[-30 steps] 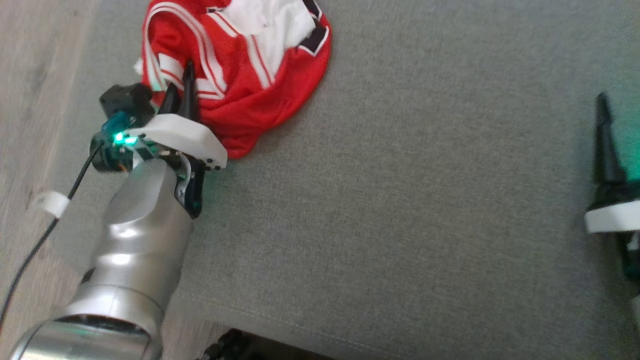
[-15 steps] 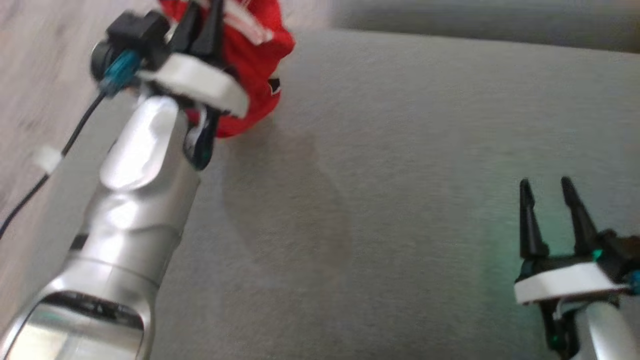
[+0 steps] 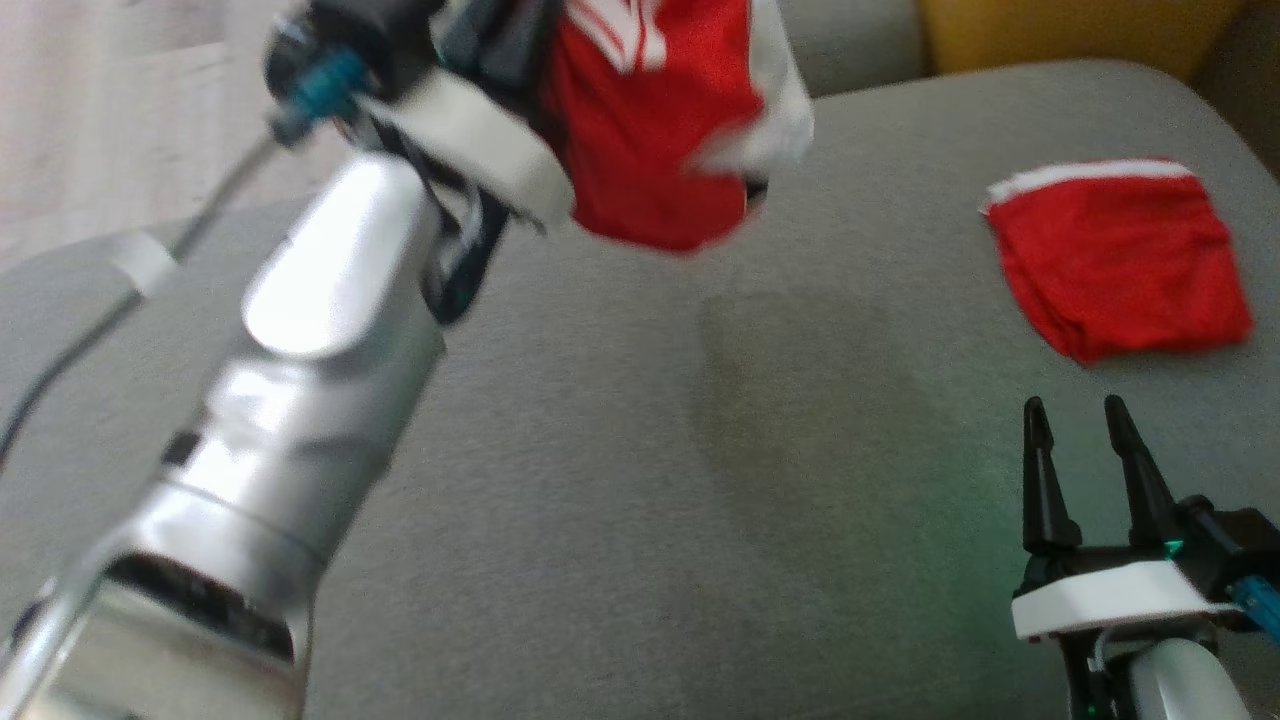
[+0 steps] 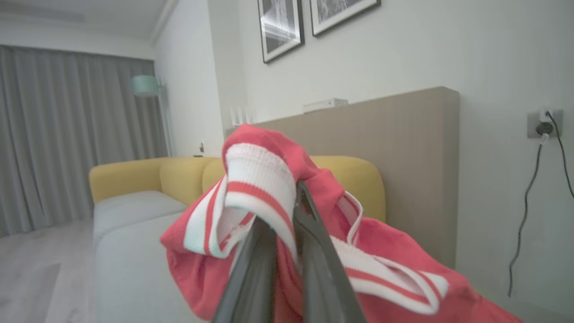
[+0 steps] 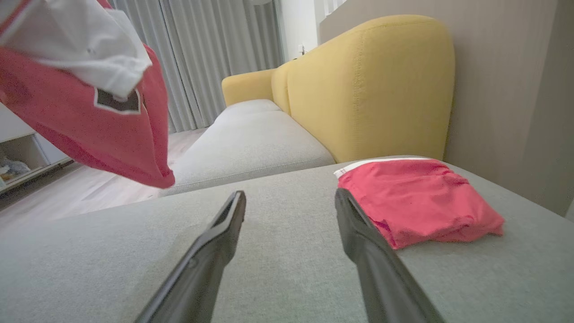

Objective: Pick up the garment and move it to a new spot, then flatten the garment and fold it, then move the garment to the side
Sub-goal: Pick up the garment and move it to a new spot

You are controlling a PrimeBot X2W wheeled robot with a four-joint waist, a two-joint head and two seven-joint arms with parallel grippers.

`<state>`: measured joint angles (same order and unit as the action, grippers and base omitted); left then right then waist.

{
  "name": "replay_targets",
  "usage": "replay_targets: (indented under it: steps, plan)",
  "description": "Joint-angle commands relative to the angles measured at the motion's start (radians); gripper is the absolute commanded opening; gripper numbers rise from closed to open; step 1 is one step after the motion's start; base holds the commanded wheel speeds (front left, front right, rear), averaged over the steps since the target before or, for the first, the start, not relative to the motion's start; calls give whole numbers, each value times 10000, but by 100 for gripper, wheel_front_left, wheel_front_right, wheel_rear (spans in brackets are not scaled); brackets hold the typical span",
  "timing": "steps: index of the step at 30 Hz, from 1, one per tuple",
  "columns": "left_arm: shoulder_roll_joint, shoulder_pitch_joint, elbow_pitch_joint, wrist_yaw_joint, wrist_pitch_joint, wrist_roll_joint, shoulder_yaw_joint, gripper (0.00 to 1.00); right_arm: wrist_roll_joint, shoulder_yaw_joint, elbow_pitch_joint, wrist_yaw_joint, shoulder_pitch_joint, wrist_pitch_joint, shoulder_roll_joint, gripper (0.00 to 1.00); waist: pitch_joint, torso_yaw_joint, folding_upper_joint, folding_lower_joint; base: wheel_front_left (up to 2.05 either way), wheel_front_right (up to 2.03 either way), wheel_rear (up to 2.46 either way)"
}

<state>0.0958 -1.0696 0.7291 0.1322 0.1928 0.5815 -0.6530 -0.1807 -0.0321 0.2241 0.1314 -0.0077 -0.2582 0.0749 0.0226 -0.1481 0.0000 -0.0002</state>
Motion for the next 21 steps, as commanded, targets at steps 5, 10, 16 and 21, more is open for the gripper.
replay_targets:
  steps: [5, 10, 16, 21]
  plan:
    - [330, 1623, 355, -16, 374, -44, -1396, 0, 51, 594, -300, -7, -680, -36, -129, 100, 1355, -1082, 0, 2, 0, 0, 0]
    - [234, 2779, 1161, -244, 643, -174, -1515, 100, 2, 959, -207, -7, -873, -36, -180, 100, 1628, -1064, 0, 2, 0, 0, 0]
    - [96, 4777, -660, -1576, 685, -899, 176, 100, -152, 944, -254, -7, -547, -36, -132, 100, 1100, -141, 0, 2, 0, 0, 0]
    - [-94, 7184, -2662, -2016, 687, -1871, 1564, 100, -183, 724, -207, -7, 179, -36, -23, 100, 107, 902, 0, 2, 0, 0, 0]
